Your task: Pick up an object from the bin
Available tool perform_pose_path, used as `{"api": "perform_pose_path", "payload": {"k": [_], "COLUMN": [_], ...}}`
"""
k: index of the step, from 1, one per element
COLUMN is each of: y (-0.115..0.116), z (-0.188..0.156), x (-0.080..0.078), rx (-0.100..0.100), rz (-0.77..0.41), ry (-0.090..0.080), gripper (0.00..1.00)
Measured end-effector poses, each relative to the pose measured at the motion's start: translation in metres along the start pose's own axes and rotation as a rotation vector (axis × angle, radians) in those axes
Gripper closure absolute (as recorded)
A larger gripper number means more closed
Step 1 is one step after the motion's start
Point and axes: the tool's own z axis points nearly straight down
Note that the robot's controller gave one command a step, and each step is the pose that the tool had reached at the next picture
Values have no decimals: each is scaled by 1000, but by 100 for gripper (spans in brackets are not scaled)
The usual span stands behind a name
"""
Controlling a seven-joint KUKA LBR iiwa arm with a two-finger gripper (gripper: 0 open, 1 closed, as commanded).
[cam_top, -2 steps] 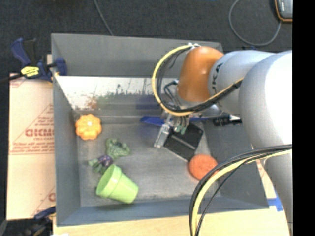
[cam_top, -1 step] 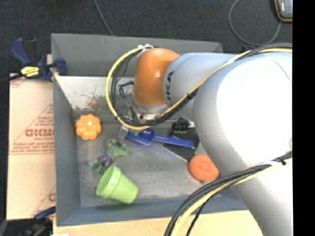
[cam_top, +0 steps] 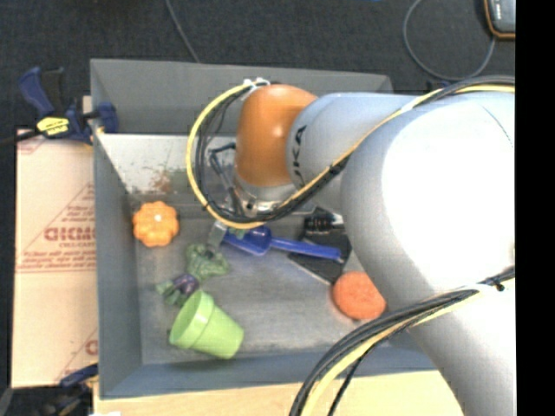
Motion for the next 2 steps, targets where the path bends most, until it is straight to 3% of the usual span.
{"api": "perform_pose_path", "payload": {"k": [1,2], "y": [-2,-1], "z": [-13,-58], "x": [1,1], "rx": [6,5], "rz": [0,-2], "ry": [6,6], "gripper": [100,100]}}
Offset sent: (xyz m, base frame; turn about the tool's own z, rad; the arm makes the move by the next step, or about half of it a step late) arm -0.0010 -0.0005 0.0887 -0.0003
